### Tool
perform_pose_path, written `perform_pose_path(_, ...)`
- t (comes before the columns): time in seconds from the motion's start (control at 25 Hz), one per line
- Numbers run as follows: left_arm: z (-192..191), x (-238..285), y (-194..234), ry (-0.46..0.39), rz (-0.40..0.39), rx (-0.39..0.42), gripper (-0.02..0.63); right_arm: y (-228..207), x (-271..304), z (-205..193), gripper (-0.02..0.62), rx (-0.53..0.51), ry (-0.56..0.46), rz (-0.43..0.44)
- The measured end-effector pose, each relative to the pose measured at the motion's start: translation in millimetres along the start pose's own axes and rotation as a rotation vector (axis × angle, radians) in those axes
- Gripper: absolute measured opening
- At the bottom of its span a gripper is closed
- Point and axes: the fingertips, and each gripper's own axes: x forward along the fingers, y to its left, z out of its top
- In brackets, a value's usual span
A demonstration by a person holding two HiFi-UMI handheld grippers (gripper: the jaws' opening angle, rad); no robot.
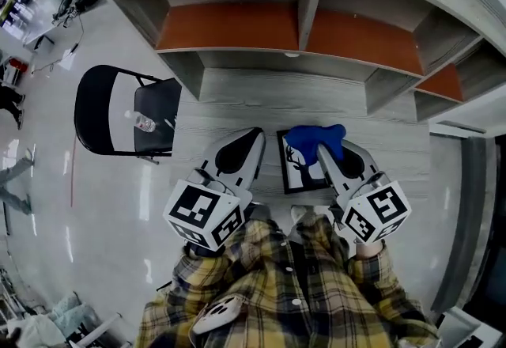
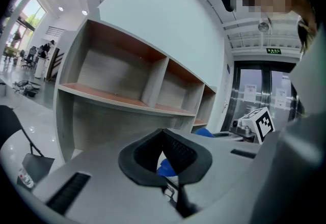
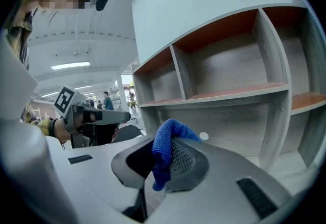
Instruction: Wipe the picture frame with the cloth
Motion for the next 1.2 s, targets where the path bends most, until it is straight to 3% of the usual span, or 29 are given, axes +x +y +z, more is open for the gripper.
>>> perform_pose_path(0.24, -25.0, 14.0, 17.9, 0.121, -0.133, -0.024, 0.005, -3.3, 21.3, -15.3, 0.041, 0.054, 0.028, -0.130)
perform_pose_path(0.44, -60.6, 35.6, 25.4, 0.209, -0.160, -0.051, 0.005, -18.5, 33.4, -39.1, 0.041, 0.098, 0.074, -0.157)
perform_pose_path(0.76, -134.3, 59.8, 29.4, 0.360, -0.129, -0.109, 0.005, -38.8, 31.1, -72.0, 0.041, 0.125, 0.145, -0.160)
perform_pose_path(1.2, -250.0, 74.4, 37.9, 0.578, -0.030, -0.279, 0.028, -52.3, 40.1, -107.1, 0.041, 0.159, 0.185, -0.127)
